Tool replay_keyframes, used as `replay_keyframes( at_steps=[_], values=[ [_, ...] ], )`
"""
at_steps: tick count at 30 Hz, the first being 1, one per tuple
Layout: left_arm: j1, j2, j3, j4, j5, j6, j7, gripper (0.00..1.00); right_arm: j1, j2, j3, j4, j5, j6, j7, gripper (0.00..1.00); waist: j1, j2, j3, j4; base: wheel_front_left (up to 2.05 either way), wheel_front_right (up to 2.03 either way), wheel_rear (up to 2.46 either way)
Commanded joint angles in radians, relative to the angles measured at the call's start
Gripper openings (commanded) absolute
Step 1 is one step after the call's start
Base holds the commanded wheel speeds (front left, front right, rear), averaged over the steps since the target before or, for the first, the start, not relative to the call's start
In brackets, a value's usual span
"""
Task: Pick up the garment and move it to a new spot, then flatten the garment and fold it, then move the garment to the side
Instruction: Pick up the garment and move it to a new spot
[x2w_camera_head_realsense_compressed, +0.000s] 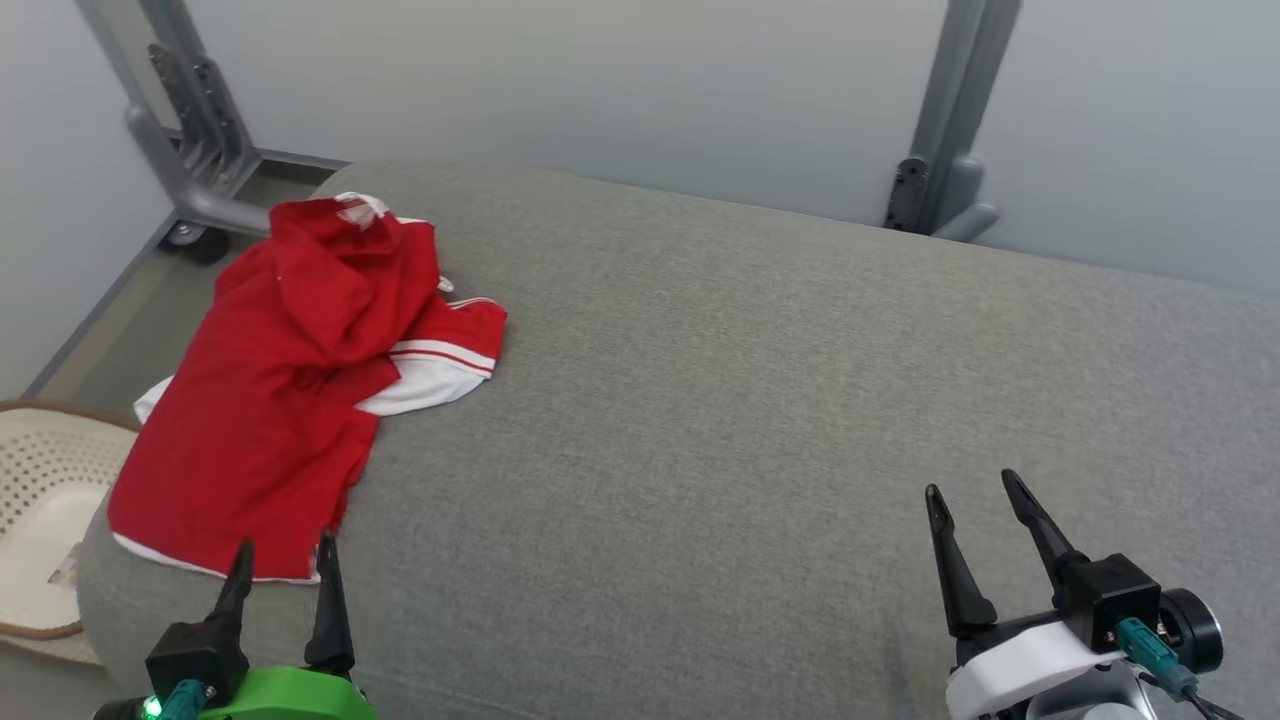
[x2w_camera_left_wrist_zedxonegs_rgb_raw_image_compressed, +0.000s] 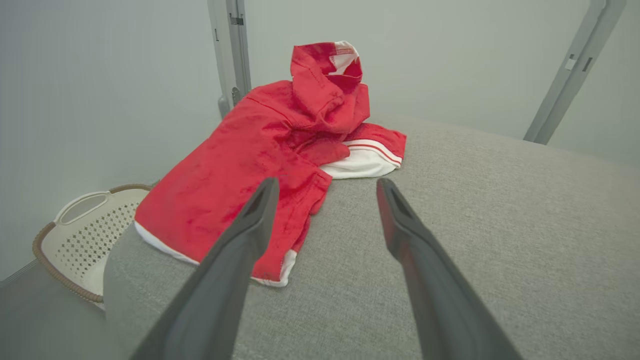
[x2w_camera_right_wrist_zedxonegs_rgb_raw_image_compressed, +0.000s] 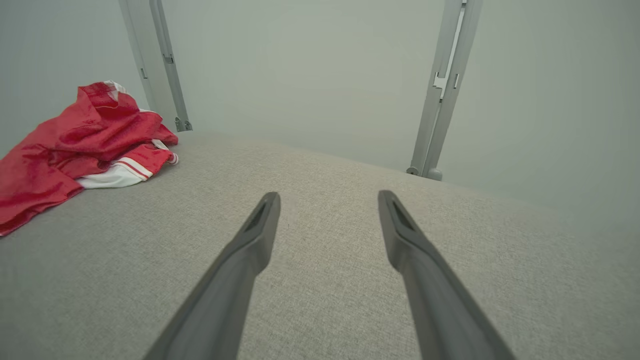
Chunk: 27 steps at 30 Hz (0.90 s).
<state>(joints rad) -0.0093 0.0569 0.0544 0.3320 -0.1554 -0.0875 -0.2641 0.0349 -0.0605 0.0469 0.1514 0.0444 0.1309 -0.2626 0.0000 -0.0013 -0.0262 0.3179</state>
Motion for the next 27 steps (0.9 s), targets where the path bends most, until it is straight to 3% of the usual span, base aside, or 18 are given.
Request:
replay_keyframes(
  at_steps=[1,6,12,22,27],
  values=[
    [0.015,0.007,0.009,-0.007,-0.008,0.000,-0.001,1.00,-0.008,0.000,0.010,0.002,0.007,0.000,-0.003,1.00,0.0000,0.0013,-0.002,0.089,0.00,0.00,0.00],
    [0.010,0.005,0.019,-0.012,-0.010,-0.005,-0.001,1.00,-0.016,0.001,0.026,-0.002,0.010,0.000,-0.003,1.00,0.0000,0.0013,0.019,0.091,0.00,0.00,0.00],
    [-0.091,-0.003,-0.004,0.006,-0.051,-0.008,-0.001,1.00,-0.055,-0.041,0.038,-0.024,0.011,0.000,-0.003,1.00,0.0000,0.0013,0.146,0.053,0.00,0.00,0.00],
    [-0.486,-0.006,-0.036,0.148,-0.208,0.029,0.096,1.00,-0.193,-0.165,0.040,-0.083,0.018,0.000,-0.003,1.00,0.0000,0.0013,0.468,-0.036,0.00,0.00,0.00],
    [-0.659,0.017,-0.013,0.256,-0.235,0.050,0.166,1.00,-0.246,-0.190,0.037,-0.107,0.026,0.000,-0.003,1.00,0.0000,0.0013,0.572,-0.080,0.00,0.00,0.00]
  ],
)
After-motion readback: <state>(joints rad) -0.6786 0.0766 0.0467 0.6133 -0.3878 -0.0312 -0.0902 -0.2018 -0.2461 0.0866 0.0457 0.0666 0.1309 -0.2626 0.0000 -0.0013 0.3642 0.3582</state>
